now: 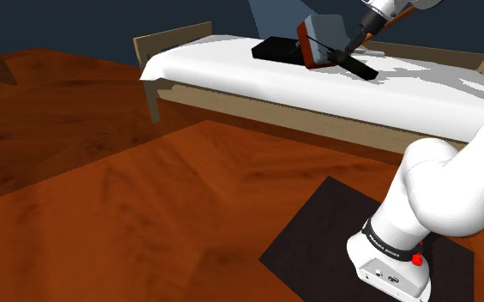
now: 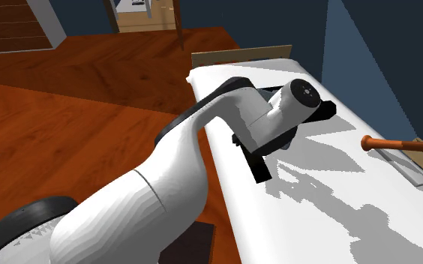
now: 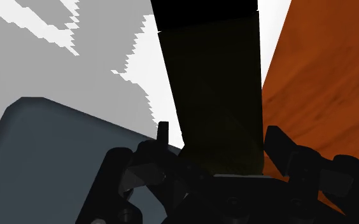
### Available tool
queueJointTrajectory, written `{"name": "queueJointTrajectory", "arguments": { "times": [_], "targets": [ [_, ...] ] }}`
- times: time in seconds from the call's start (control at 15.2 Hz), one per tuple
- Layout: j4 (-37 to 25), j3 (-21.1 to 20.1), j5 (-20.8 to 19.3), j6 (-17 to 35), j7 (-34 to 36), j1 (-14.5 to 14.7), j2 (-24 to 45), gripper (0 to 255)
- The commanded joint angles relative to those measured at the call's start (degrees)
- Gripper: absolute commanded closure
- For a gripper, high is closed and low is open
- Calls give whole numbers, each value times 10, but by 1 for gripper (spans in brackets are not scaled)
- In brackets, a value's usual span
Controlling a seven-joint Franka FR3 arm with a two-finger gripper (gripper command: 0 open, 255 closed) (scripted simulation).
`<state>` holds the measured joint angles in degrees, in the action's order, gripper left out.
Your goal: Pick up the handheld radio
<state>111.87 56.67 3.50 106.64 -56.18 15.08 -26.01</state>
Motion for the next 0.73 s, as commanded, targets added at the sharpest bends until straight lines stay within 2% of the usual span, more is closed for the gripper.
{"name": "queueJointTrajectory", "arguments": {
  "times": [0.0, 0.66],
  "targets": [
    [0, 0, 0, 0, 0, 0, 0, 255],
    [-80, 0, 10, -66, 14, 13, 15, 255]
  ]
}}
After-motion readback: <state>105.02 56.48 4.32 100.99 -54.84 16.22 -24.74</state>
